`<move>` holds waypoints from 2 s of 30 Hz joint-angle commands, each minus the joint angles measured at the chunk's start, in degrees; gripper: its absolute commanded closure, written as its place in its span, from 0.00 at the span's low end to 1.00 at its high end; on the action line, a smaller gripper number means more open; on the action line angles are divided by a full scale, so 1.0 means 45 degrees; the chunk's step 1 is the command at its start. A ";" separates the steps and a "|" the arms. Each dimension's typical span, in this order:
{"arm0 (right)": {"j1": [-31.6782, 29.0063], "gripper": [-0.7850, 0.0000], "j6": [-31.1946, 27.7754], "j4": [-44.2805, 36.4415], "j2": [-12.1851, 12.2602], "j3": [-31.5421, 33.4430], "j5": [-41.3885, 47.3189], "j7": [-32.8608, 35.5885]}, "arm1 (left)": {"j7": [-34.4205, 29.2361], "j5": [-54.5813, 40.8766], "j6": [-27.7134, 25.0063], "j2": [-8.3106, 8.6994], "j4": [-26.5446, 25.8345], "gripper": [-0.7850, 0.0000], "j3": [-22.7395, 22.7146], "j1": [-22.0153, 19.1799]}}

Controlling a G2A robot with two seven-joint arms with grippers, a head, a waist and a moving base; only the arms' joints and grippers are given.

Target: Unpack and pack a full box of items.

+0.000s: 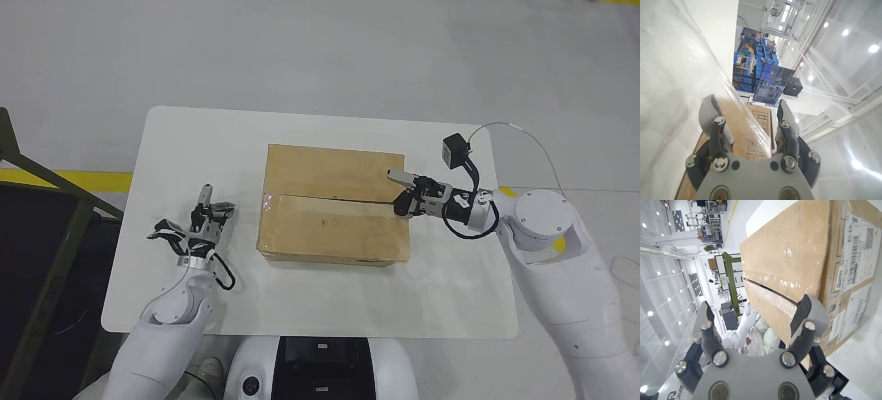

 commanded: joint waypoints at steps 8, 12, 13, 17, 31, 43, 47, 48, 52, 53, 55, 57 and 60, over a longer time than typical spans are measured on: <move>0.0000 0.00 0.0000 0.0000 0.0000 0.0000 0.0000 0.0000 | -0.0108 -0.0534 -0.0096 -0.0115 0.0250 0.51 -0.0439 0.0246; 0.0000 0.00 0.0000 0.0000 0.0000 0.0000 0.0000 0.0000 | -0.0176 -0.0672 -0.0046 -0.0142 0.0275 0.64 -0.0740 0.0383; 0.0000 0.00 0.0000 0.0000 0.0000 0.0000 0.0000 0.0000 | -0.0189 -0.0696 -0.0015 -0.0151 0.0297 0.64 -0.0804 0.0383; 0.0000 0.00 0.0000 0.0000 0.0000 0.0000 0.0000 0.0000 | -0.0292 -0.0744 0.0078 -0.0195 0.0304 0.61 -0.0948 0.0381; 0.0000 0.00 0.0000 0.0000 0.0000 0.0000 0.0000 0.0000 | -0.0392 -0.1072 0.0261 -0.0366 0.0417 0.61 -0.1456 0.0537; 0.0000 0.00 0.0000 0.0000 0.0000 0.0000 0.0000 0.0000 | -0.0417 -0.1187 0.0552 -0.0496 0.0568 0.73 -0.1898 0.0539; 0.0000 0.00 0.0000 0.0000 0.0000 0.0000 0.0000 0.0000 | -0.0483 -0.1256 0.0621 -0.0541 0.0562 0.87 -0.2024 0.0554; 0.0000 0.00 0.0000 0.0000 0.0000 0.0000 0.0000 0.0000 | -0.0480 -0.1274 0.0616 -0.0553 0.0565 0.93 -0.2059 0.0559; 0.0000 0.00 0.0000 0.0000 0.0000 0.0000 0.0000 0.0000 | -0.0539 -0.1365 0.0645 -0.0599 0.0542 1.00 -0.2183 0.0589; 0.0000 0.00 0.0000 0.0000 0.0000 0.0000 0.0000 0.0000 | -0.0540 -0.1396 0.0626 -0.0612 0.0522 1.00 -0.2218 0.0599; 0.0000 0.00 0.0000 0.0000 0.0000 0.0000 0.0000 0.0000 | -0.0568 -0.1453 0.0537 -0.0641 0.0437 1.00 -0.2266 0.0661; 0.0000 0.00 0.0000 0.0000 0.0000 0.0000 0.0000 0.0000 | -0.0662 -0.1535 0.0415 -0.0666 0.0228 1.00 -0.2338 0.0752; 0.0000 0.00 0.0000 0.0000 0.0000 0.0000 0.0000 0.0000 | -0.0857 -0.1529 0.0184 -0.0696 -0.0248 1.00 -0.2453 0.0957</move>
